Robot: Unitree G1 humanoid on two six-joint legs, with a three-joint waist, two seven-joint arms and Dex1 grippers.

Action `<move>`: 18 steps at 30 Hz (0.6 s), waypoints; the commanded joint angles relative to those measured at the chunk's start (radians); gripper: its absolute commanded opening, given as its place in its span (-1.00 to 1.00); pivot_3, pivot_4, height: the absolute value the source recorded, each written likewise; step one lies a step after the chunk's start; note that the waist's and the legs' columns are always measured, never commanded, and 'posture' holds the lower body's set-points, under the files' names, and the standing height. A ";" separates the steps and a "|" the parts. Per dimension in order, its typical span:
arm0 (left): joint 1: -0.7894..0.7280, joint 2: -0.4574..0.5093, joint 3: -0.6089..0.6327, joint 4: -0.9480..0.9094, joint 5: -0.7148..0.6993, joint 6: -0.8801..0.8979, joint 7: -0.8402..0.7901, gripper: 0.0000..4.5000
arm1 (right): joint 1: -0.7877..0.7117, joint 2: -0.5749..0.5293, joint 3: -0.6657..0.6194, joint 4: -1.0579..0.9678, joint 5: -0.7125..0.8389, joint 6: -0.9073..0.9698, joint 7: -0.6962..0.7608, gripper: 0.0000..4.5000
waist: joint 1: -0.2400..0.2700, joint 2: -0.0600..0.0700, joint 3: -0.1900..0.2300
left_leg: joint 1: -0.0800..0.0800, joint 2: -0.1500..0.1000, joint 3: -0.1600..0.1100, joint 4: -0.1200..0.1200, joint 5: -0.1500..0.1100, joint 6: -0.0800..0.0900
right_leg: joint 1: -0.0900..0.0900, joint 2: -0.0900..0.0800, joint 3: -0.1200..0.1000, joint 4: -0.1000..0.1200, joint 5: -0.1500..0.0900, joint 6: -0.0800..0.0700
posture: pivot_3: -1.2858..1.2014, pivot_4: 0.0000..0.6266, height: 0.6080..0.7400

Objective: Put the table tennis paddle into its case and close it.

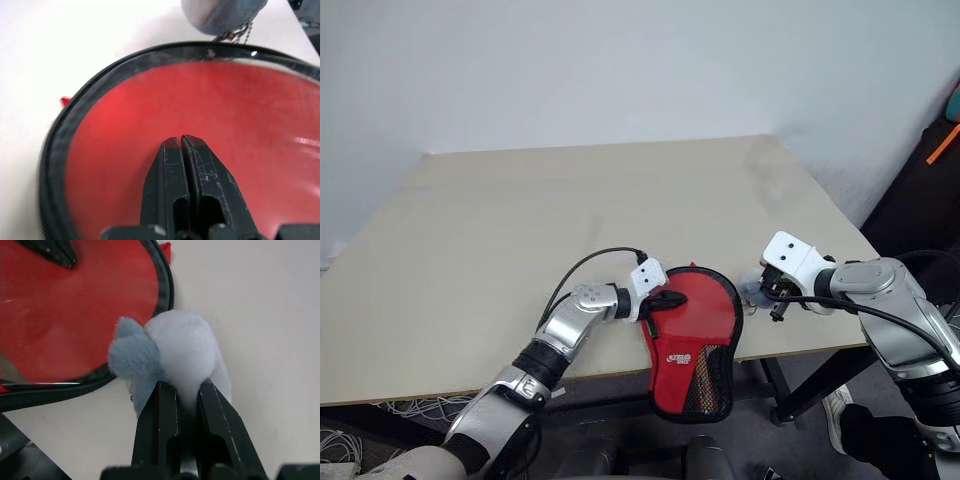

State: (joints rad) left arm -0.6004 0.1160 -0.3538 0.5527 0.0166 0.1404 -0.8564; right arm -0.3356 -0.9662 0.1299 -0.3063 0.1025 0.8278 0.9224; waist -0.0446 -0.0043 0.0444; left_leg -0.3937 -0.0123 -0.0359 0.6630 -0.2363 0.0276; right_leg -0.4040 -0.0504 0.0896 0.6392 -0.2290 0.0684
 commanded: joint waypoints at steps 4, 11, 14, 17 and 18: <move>0.008 0.034 -0.012 0.058 0.024 -0.001 -0.044 -1.00 | 0.009 -0.027 -0.045 -0.040 0.030 -0.022 0.011 -1.00 | 0.000 -0.001 0.000 | 0.000 0.000 0.000 0.000 0.000 0.000 | 0.000 0.000 0.000 0.000 0.000 0.000 | 0.03 -1.00 1.00; 0.011 0.032 -0.015 0.062 0.031 -0.010 -0.055 -1.00 | 0.045 -0.046 -0.061 -0.073 0.055 -0.029 0.035 -1.00 | 0.001 -0.001 0.000 | 0.000 0.000 0.000 0.000 0.000 0.000 | 0.000 0.000 0.000 0.000 0.000 0.001 | 0.03 -1.00 1.00; 0.010 0.031 -0.015 0.065 0.033 -0.011 -0.055 -1.00 | 0.072 -0.062 -0.077 -0.102 0.079 -0.039 0.054 -1.00 | 0.001 -0.001 0.000 | 0.000 0.000 0.000 0.000 0.000 0.000 | 0.000 0.000 0.000 0.000 0.000 0.001 | 0.03 -1.00 1.00; 0.007 0.030 -0.015 0.071 0.035 -0.014 -0.054 -1.00 | 0.105 -0.077 -0.096 -0.127 0.101 -0.056 0.073 -1.00 | 0.001 -0.002 0.000 | 0.000 0.000 0.000 0.000 0.000 0.000 | 0.000 0.000 0.000 0.000 0.000 0.001 | 0.03 -1.00 1.00; 0.006 0.029 -0.016 0.074 0.036 -0.015 -0.053 -1.00 | 0.121 -0.084 -0.104 -0.137 0.108 -0.065 0.083 -1.00 | 0.002 -0.002 0.000 | 0.000 0.000 0.000 0.000 0.000 0.000 | 0.000 0.000 0.000 0.000 0.000 0.001 | 0.03 -1.00 1.00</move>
State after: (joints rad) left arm -0.6062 0.1307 -0.3450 0.5815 0.0201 0.1049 -0.9040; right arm -0.2196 -1.0243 0.0664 -0.4036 0.1858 0.7820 0.9776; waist -0.0428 -0.0061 0.0443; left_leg -0.3938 -0.0120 -0.0361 0.6632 -0.2365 0.0277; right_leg -0.4036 -0.0504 0.0892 0.6391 -0.2287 0.0692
